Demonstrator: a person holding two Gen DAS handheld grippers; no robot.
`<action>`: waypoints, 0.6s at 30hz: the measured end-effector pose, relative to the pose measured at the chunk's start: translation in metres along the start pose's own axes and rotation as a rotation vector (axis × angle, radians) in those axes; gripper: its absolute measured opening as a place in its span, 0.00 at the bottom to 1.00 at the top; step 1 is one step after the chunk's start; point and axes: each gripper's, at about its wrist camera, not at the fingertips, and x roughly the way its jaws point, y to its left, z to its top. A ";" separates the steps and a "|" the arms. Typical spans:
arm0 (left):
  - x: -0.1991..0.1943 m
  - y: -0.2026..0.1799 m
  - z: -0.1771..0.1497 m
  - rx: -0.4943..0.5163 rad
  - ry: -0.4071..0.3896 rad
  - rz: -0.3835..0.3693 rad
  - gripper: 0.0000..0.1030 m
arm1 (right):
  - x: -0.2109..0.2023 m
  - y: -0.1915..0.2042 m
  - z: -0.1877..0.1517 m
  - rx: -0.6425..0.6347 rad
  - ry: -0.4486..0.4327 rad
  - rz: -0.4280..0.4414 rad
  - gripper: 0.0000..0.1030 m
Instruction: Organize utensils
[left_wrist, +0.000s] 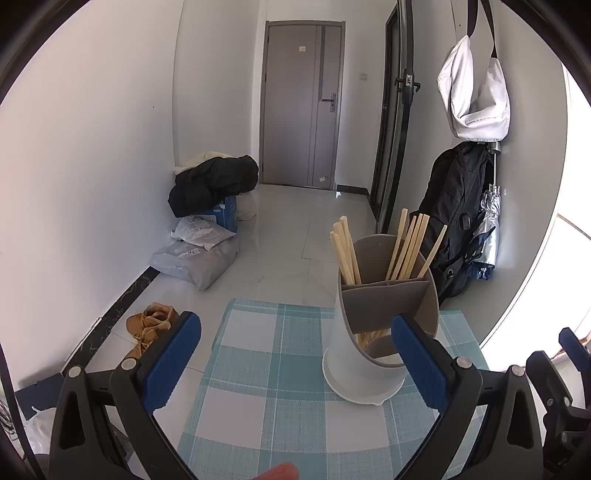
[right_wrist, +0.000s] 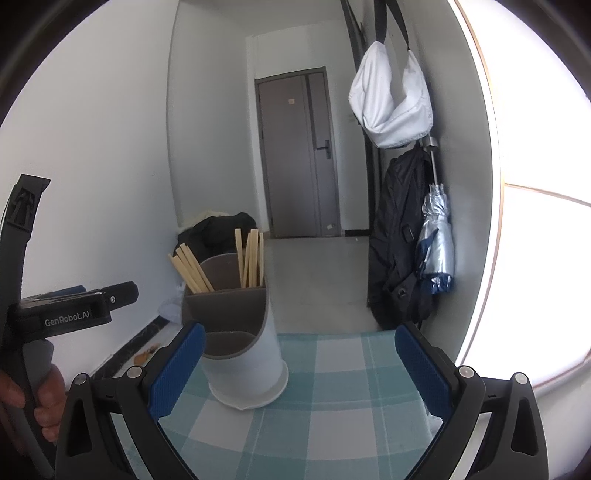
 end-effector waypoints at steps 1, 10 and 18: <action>0.000 0.000 0.000 -0.001 -0.001 -0.001 0.98 | 0.000 0.000 0.000 -0.002 0.001 0.001 1.00; 0.000 -0.003 -0.002 0.006 0.015 -0.018 0.98 | 0.001 0.001 -0.001 -0.004 0.003 -0.001 1.00; -0.001 -0.005 -0.002 0.013 0.014 -0.022 0.98 | 0.002 0.001 -0.001 -0.004 0.004 -0.003 1.00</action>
